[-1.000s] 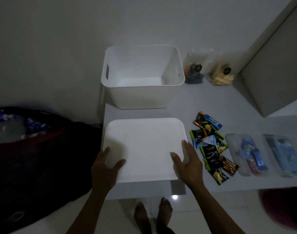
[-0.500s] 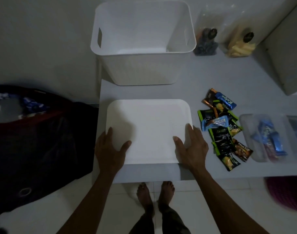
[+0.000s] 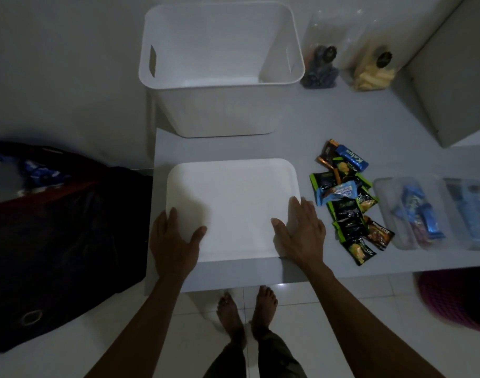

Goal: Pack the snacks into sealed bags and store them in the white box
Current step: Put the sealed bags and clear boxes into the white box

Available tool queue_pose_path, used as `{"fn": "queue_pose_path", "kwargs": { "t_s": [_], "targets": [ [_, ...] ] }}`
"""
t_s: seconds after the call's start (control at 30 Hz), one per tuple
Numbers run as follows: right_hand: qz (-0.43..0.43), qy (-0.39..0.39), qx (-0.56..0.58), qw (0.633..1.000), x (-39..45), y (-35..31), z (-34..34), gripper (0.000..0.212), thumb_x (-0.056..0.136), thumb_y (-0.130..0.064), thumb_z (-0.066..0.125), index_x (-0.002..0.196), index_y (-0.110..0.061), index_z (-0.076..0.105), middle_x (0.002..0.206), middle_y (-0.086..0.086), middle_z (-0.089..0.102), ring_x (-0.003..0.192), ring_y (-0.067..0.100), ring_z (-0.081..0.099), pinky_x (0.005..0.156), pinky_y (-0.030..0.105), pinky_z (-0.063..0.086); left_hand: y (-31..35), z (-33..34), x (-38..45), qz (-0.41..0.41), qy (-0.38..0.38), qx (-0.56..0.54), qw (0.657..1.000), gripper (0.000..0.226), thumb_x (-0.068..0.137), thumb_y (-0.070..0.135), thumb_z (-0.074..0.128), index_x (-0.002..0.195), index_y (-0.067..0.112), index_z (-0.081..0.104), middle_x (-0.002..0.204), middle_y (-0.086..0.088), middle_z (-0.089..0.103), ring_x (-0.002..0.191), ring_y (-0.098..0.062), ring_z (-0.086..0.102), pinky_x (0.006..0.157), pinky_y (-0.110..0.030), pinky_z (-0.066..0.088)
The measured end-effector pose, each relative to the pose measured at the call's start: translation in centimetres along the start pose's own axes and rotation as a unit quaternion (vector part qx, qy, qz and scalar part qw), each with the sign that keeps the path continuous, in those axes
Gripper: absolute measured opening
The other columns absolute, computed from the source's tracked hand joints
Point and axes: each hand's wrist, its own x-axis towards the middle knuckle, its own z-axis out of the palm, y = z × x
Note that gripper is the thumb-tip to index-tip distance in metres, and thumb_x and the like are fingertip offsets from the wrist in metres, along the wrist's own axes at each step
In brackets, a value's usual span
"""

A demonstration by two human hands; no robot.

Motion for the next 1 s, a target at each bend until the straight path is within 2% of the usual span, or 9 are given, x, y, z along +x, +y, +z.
{"fn": "queue_pose_path", "kwargs": {
  "t_s": [0.1,0.23,0.33,0.43,0.53,0.67,0.8,0.9,1.0],
  "targets": [
    [0.006,-0.021,0.024,0.999,0.1,-0.4,-1.4,0.080,0.090,-0.062,0.052,0.154,-0.021,0.026,0.163,0.003,0.021,0.151,0.019,0.012,0.121,0.047,0.015,0.0,-0.6,0.0,0.003,-0.025,0.010,1.000,0.086,0.080,0.049,0.073,0.147,0.010,0.038,0.155,-0.016,0.030,0.143,-0.034,0.026,0.116,-0.049,0.026],
    [0.022,-0.027,0.063,0.997,-1.0,-1.3,-3.9,0.077,0.091,-0.054,0.057,0.153,-0.020,0.027,0.160,0.003,0.029,0.147,0.020,0.025,0.118,0.036,0.021,0.5,-2.0,-0.5,0.003,-0.050,0.033,0.998,0.085,0.081,0.056,0.068,0.147,0.010,0.040,0.156,-0.018,0.028,0.145,-0.034,0.023,0.118,-0.046,0.022],
    [0.033,0.015,0.111,0.993,-3.2,-1.9,-6.4,0.071,0.091,-0.046,0.062,0.150,-0.014,0.037,0.154,0.007,0.040,0.140,0.021,0.037,0.111,0.030,0.031,2.0,-2.9,-1.5,0.023,-0.050,0.022,0.998,0.083,0.083,0.058,0.065,0.147,0.011,0.040,0.155,-0.019,0.030,0.144,-0.034,0.024,0.117,-0.047,0.021],
    [0.052,0.058,0.163,0.984,-5.9,-1.6,-8.9,0.068,0.091,-0.043,0.064,0.148,-0.016,0.040,0.150,0.004,0.044,0.136,0.017,0.041,0.103,0.023,0.031,4.4,-3.5,-2.6,0.062,-0.054,-0.012,0.997,0.078,0.082,0.050,0.070,0.142,0.006,0.046,0.150,-0.024,0.037,0.139,-0.039,0.032,0.111,-0.053,0.031],
    [0.043,0.099,0.163,0.981,-8.2,-0.5,-10.8,0.062,0.091,-0.045,0.062,0.145,-0.018,0.045,0.143,-0.002,0.051,0.127,0.009,0.047,0.099,0.022,0.036,6.3,-2.5,-3.9,0.109,-0.054,-0.050,0.991,0.077,0.077,0.048,0.075,0.132,-0.002,0.054,0.138,-0.030,0.050,0.130,-0.044,0.044,0.104,-0.058,0.040],
    [0.068,0.148,0.166,0.973,-10.0,1.5,-13.8,0.051,0.091,-0.042,0.064,0.137,-0.023,0.052,0.129,-0.009,0.054,0.111,0.001,0.047,0.089,0.020,0.039,10.4,-1.5,-6.2,0.126,-0.100,-0.090,0.983,0.077,0.077,0.045,0.077,0.138,0.007,0.051,0.147,-0.020,0.044,0.139,-0.034,0.036,0.113,-0.050,0.032],
    [0.081,0.174,0.156,0.969,-9.7,4.1,-16.5,0.051,0.091,-0.043,0.063,0.138,-0.025,0.052,0.138,-0.005,0.056,0.118,0.001,0.046,0.094,0.020,0.035,15.0,-0.4,-7.5,0.145,-0.146,-0.117,0.972,0.078,0.082,0.050,0.069,0.146,0.015,0.042,0.155,-0.011,0.035,0.145,-0.026,0.027,0.117,-0.043,0.024],
    [0.095,0.182,0.152,0.967,-8.3,5.8,-18.8,0.055,0.092,-0.046,0.061,0.141,-0.021,0.050,0.143,-0.001,0.053,0.128,0.012,0.048,0.097,0.023,0.034,18.8,0.5,-7.8,0.161,-0.150,-0.130,0.967,0.078,0.083,0.050,0.068,0.146,0.015,0.041,0.155,-0.009,0.035,0.144,-0.024,0.028,0.117,-0.043,0.024],
    [0.082,0.182,0.170,0.965,-5.9,7.2,-21.4,0.054,0.091,-0.039,0.064,0.139,-0.018,0.052,0.142,0.001,0.054,0.128,0.017,0.050,0.098,0.022,0.035,23.5,1.0,-8.1,0.169,-0.138,-0.153,0.964,0.075,0.084,0.048,0.068,0.145,0.014,0.043,0.154,-0.008,0.038,0.143,-0.023,0.031,0.118,-0.042,0.026]
  ]
}}
